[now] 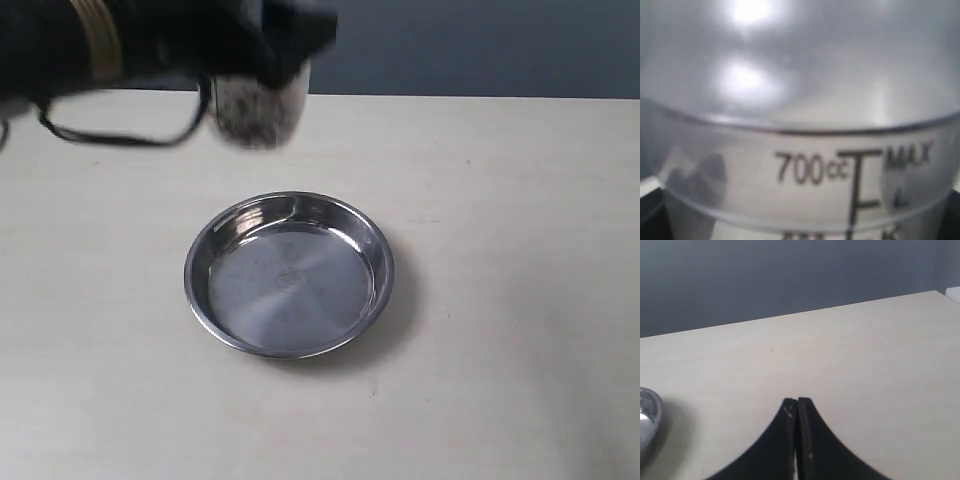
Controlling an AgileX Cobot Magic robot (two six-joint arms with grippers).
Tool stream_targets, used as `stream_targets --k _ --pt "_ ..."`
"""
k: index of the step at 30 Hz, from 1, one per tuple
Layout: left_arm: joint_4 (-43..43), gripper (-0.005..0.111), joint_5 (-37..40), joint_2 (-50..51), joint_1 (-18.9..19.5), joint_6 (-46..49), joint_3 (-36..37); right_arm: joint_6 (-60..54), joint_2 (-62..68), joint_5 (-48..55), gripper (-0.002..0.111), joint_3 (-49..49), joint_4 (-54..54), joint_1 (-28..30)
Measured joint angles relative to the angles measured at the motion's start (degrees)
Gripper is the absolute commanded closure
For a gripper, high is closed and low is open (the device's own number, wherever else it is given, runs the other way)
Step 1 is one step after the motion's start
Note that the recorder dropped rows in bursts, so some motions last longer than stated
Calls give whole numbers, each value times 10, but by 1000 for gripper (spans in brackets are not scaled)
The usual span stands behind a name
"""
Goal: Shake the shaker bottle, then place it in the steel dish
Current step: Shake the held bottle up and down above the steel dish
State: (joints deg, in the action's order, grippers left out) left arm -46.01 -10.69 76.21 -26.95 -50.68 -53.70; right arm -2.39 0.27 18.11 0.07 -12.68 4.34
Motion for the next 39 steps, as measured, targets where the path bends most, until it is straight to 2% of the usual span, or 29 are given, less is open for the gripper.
stream_targets --k 3,6,9,12,15,18,21,23,25,28,31,34,36,39 --pt "15 106 -47 14 0 3 31 0 0 0 109 0 0 0" --pt "12 106 -4 96 0 -2 63 0 0 1 109 0 0 0" --pt "6 106 30 63 7 19 39 0 0 1 109 0 0 0" --pt "28 106 -22 17 8 36 10 0 0 1 109 0 0 0" --pt "43 106 -63 65 6 41 44 0 0 0 109 0 0 0" --pt "29 106 2 108 7 38 62 0 0 0 109 0 0 0" --pt "20 106 3 40 8 52 27 0 0 -1 109 0 0 0" --pt "34 106 -44 15 8 57 25 0 0 -1 109 0 0 0" --pt "45 106 -96 42 8 60 54 0 0 -2 109 0 0 0" --pt "40 106 -62 119 9 37 92 0 0 -2 109 0 0 0" --pt "39 106 -50 74 16 53 80 0 0 -2 109 0 0 0" --pt "73 106 -100 39 18 72 66 0 0 -2 109 0 0 0" --pt "86 106 -112 75 19 75 78 0 0 -2 109 0 0 0" --pt "68 106 -61 115 26 45 94 0 0 -2 109 0 0 0"
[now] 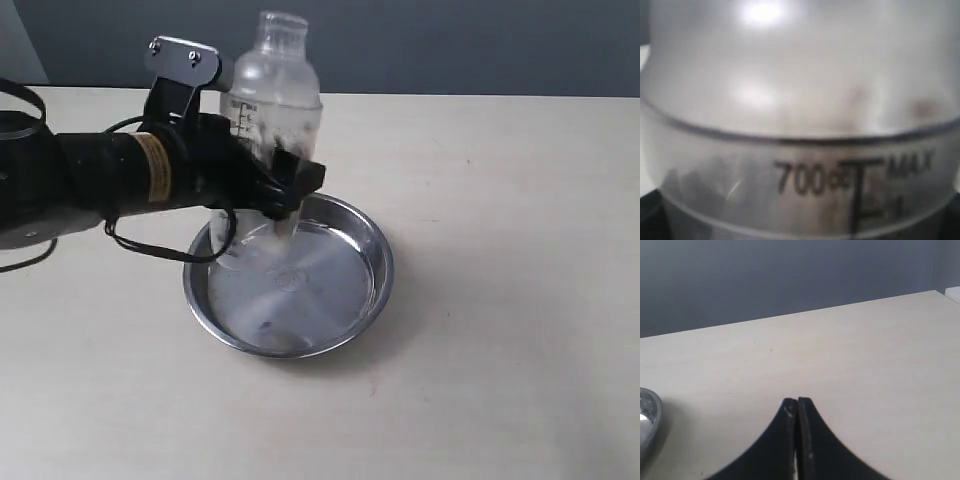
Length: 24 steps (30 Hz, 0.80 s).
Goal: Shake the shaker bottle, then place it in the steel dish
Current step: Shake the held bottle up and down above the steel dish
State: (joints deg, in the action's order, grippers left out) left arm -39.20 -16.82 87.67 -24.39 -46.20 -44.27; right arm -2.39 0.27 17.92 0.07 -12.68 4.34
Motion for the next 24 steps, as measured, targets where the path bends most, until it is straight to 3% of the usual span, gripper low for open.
stream_targets --k 5,8,10,13,16,21,24 --pt "-1 106 -18 -98 -1 21 -44 0 0 0 109 0 0 0" --pt "17 106 -46 -52 -8 5 -10 0 0 0 109 0 0 0" --pt "0 106 -11 -15 -9 -41 11 0 0 0 109 0 0 0" --pt "-43 106 -5 -75 -6 -38 -5 0 0 0 109 0 0 0" --pt "-19 106 -42 -110 -9 -17 -20 0 0 0 109 0 0 0" --pt "-13 106 -75 6 4 -30 32 0 0 0 109 0 0 0" --pt "-26 106 -78 -31 21 -16 -5 0 0 0 109 0 0 0"
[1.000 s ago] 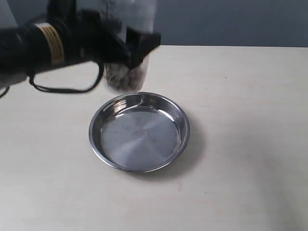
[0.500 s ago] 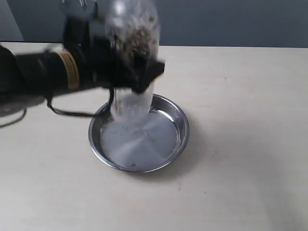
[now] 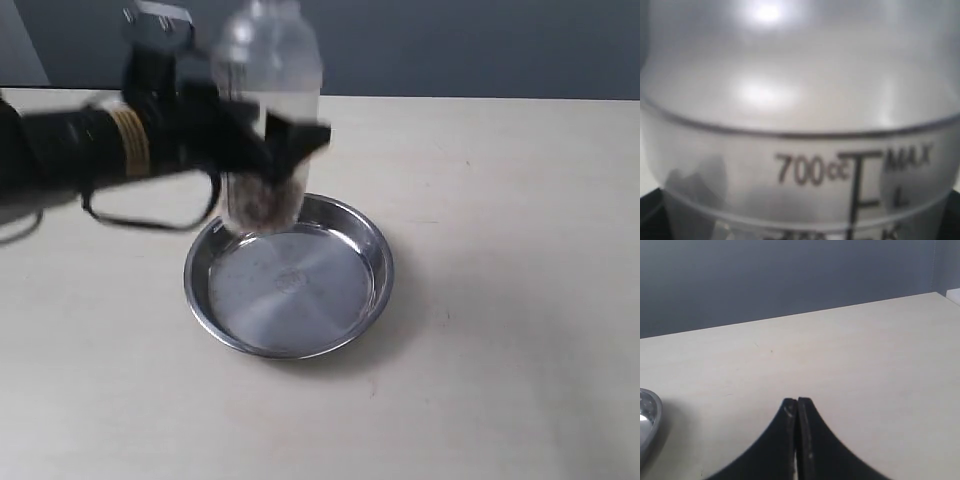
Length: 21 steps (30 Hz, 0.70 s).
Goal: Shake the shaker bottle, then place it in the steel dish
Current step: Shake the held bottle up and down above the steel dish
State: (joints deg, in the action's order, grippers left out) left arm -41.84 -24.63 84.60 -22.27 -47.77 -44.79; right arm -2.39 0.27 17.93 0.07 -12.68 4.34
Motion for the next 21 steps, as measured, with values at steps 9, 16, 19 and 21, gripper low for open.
stream_targets --k 9,16,19,21 --pt "-5 106 30 45 -35 5 10 0 0 0 109 0 0 0" --pt "45 106 12 -9 -35 47 -50 0 0 0 109 0 0 0" --pt "53 106 64 83 -33 30 -24 0 0 0 109 0 0 0" --pt "28 106 111 73 -31 23 -22 0 0 1 109 0 0 0"
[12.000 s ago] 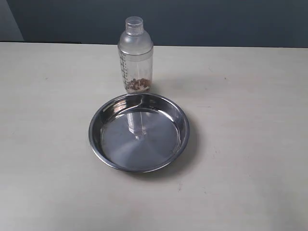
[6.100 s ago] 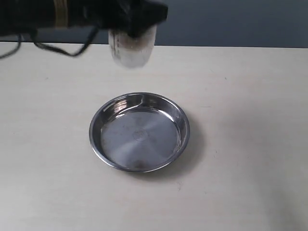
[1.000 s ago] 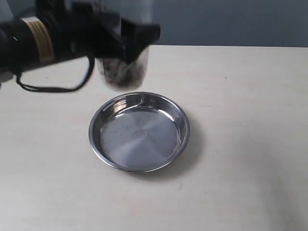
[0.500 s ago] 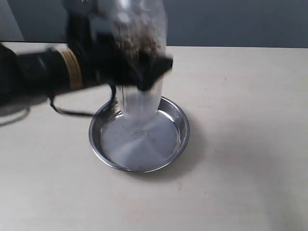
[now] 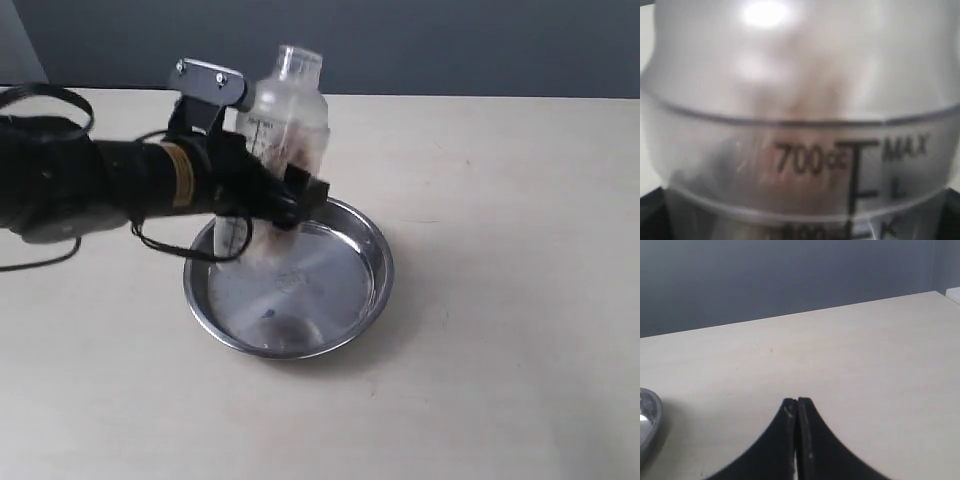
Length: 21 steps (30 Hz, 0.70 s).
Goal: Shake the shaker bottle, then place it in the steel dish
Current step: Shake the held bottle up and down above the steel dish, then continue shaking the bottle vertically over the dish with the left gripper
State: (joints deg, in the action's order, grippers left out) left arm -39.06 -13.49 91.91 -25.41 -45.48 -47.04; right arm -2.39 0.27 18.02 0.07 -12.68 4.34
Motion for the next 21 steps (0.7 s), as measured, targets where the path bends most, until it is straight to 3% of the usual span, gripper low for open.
stream_targets --k 2,5,7,10,13,15,18,19,21 --pt "-13 106 10 -62 2 8 -36 0 0 -1 109 0 0 0" --pt "-1 106 -51 -112 -2 13 -54 0 0 -1 109 0 0 0" --pt "9 106 -82 -79 -7 15 -28 0 0 -1 109 0 0 0" --pt "-2 106 -33 -18 -9 1 6 0 0 -1 109 0 0 0" --pt "-2 106 -9 -63 -8 21 -11 0 0 -1 109 0 0 0" --pt "14 106 -40 -96 -9 28 -22 0 0 -1 109 0 0 0" --pt "30 106 -101 -57 -16 38 1 0 0 -1 109 0 0 0" --pt "31 106 -83 -4 -19 38 21 0 0 -1 109 0 0 0" --pt "26 106 -34 -22 -15 56 17 0 0 -1 109 0 0 0"
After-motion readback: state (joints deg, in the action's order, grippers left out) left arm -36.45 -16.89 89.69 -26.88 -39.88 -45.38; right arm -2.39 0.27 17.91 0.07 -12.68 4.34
